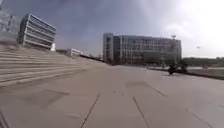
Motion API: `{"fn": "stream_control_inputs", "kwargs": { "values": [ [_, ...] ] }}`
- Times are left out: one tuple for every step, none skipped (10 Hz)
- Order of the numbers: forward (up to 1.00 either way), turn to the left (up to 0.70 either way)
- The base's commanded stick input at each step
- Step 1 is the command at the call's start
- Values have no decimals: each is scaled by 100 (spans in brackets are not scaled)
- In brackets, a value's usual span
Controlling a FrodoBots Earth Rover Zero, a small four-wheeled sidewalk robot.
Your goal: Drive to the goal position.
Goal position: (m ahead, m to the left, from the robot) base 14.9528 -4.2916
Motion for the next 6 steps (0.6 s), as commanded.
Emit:
{"fn": "stream_control_inputs", "kwargs": {
  "values": [
    [30,0],
    [30,0],
    [30,0],
    [30,0],
    [30,0],
    [30,0]
  ]
}}
